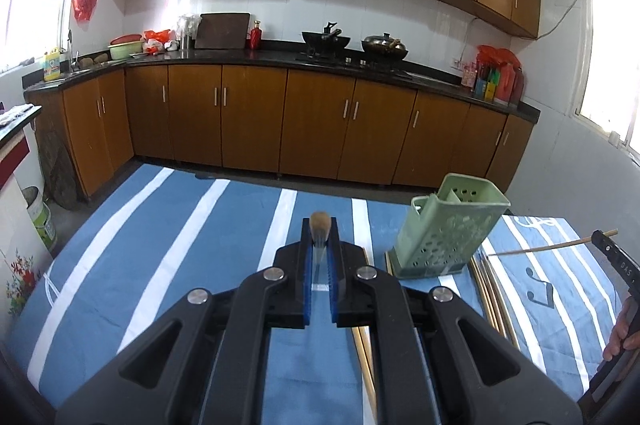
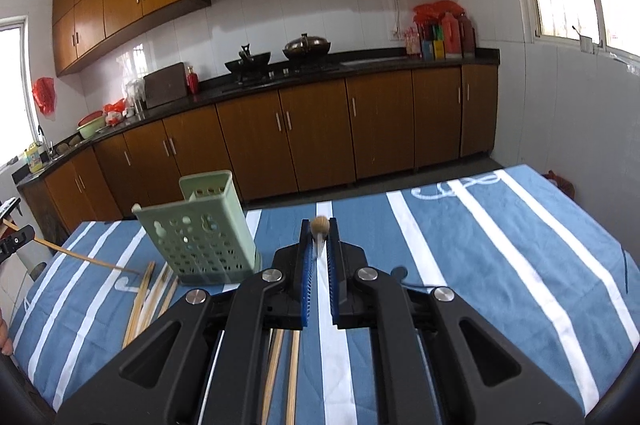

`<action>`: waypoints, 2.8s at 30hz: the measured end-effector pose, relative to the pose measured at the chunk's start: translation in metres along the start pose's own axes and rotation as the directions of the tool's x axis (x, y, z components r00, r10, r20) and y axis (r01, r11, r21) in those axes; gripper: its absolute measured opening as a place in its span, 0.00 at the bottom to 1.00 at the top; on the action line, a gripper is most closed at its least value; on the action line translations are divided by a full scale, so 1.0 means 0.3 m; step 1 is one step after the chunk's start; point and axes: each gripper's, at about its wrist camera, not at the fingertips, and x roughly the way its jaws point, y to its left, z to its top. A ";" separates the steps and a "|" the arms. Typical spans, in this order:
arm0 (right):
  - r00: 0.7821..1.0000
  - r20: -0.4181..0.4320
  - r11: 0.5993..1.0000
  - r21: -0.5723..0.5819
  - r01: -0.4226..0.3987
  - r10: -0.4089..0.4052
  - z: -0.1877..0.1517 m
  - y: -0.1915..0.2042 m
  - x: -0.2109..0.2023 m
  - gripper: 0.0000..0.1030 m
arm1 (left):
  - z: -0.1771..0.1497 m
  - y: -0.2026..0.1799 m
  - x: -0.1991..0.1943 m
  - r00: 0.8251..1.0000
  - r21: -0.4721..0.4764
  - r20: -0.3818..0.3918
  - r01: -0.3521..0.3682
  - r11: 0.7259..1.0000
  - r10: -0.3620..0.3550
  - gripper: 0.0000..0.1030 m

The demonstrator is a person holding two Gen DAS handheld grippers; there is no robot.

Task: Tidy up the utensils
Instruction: 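Lift the held chopsticks upright with both tools and carry them over the green holder, then open both tools to drop the chopsticks into the green holder, then lower the right tool onto another chopstick and close it while the left tool grasps one too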

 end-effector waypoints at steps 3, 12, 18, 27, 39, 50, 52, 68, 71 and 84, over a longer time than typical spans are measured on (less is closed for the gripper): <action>1.000 0.018 1.000 -0.002 0.007 -0.007 0.035 0.000 0.006 0.07 | 0.031 0.004 0.003 1.000 0.008 0.012 -0.012 1.000 0.012 0.07; 0.988 0.154 1.000 0.018 -0.024 0.021 0.244 0.022 -0.032 0.07 | 0.226 -0.048 -0.087 0.989 0.042 0.146 -0.002 0.999 -0.004 0.07; 0.943 0.317 0.992 0.038 -0.118 0.100 0.391 0.080 -0.113 0.07 | 0.360 -0.139 -0.179 0.959 0.032 0.273 0.071 0.997 -0.077 0.07; 0.912 0.377 0.983 0.014 -0.183 0.164 0.393 0.167 -0.040 0.07 | 0.362 -0.291 -0.127 0.943 0.015 0.265 0.206 0.978 -0.202 0.07; 0.966 0.197 0.985 0.009 -0.172 0.167 0.267 0.180 0.093 0.08 | 0.224 -0.354 0.090 0.973 0.033 0.107 0.200 0.979 -0.202 0.07; 0.984 0.152 0.996 0.005 -0.093 0.091 0.167 0.063 -0.024 0.42 | 0.168 -0.245 -0.026 0.972 -0.018 0.155 0.181 0.983 -0.177 0.32; 0.994 0.098 0.998 0.009 -0.058 0.056 0.119 0.029 -0.015 0.42 | 0.128 -0.201 -0.047 0.979 -0.034 0.143 0.153 0.988 -0.147 0.33; 0.882 -0.470 0.997 -0.054 -0.046 0.015 -0.377 0.057 0.226 0.25 | -0.344 0.000 0.149 0.956 -0.045 -0.293 0.000 0.999 -0.013 0.34; 0.894 -0.447 0.994 -0.109 -0.009 -0.041 -0.382 0.062 0.226 0.09 | -0.369 -0.013 0.159 0.949 -0.051 -0.311 0.029 0.998 -0.044 0.33; 0.897 -0.435 0.997 -0.063 0.052 -0.074 -0.387 0.012 0.212 0.07 | -0.440 -0.131 0.242 0.908 0.011 -0.411 0.093 0.996 -0.080 0.12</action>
